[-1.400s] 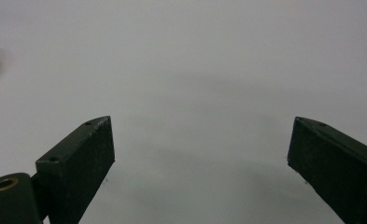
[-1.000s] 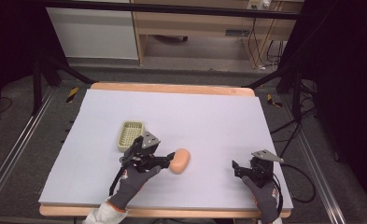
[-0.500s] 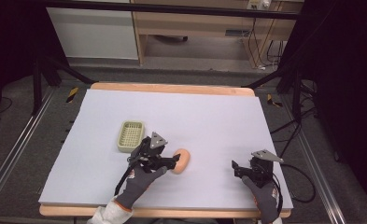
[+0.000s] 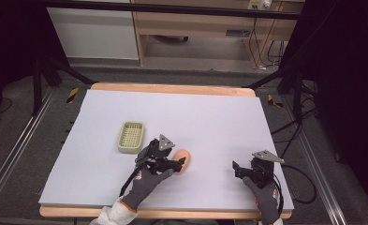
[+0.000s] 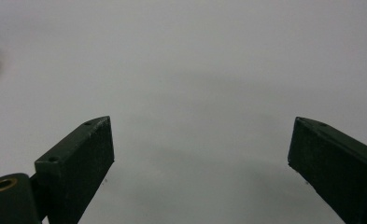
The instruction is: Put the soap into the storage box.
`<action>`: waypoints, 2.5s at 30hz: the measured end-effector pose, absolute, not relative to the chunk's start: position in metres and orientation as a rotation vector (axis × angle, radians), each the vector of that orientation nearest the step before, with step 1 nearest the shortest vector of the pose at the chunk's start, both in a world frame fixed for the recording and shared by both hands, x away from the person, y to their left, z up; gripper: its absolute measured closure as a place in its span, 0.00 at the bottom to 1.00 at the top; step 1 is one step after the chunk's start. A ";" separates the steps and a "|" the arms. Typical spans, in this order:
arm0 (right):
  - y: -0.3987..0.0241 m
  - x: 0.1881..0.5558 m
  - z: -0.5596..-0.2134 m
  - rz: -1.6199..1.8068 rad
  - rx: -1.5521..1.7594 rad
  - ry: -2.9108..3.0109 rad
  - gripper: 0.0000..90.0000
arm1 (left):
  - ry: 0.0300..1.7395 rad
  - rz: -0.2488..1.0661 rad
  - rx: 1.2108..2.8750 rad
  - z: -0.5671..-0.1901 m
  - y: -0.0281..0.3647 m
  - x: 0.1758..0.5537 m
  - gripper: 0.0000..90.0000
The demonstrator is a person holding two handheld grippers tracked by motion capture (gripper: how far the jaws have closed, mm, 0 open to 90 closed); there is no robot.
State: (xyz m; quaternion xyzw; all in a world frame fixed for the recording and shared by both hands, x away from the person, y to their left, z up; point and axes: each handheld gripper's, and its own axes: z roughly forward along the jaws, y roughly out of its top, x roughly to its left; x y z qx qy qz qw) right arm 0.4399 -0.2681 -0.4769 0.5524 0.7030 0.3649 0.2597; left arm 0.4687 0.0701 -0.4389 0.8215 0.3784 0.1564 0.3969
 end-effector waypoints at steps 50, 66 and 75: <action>-0.267 0.441 -0.478 0.990 1.520 1.912 0.08 | 0.985 0.358 2.218 -0.477 0.045 0.479 0.28; -0.267 0.442 -0.478 0.980 1.515 1.915 0.08 | 0.983 0.400 2.227 -0.478 0.043 0.477 0.29; -0.267 0.442 -0.478 0.978 1.511 1.920 0.08 | 0.975 0.380 2.230 -0.477 0.046 0.477 0.35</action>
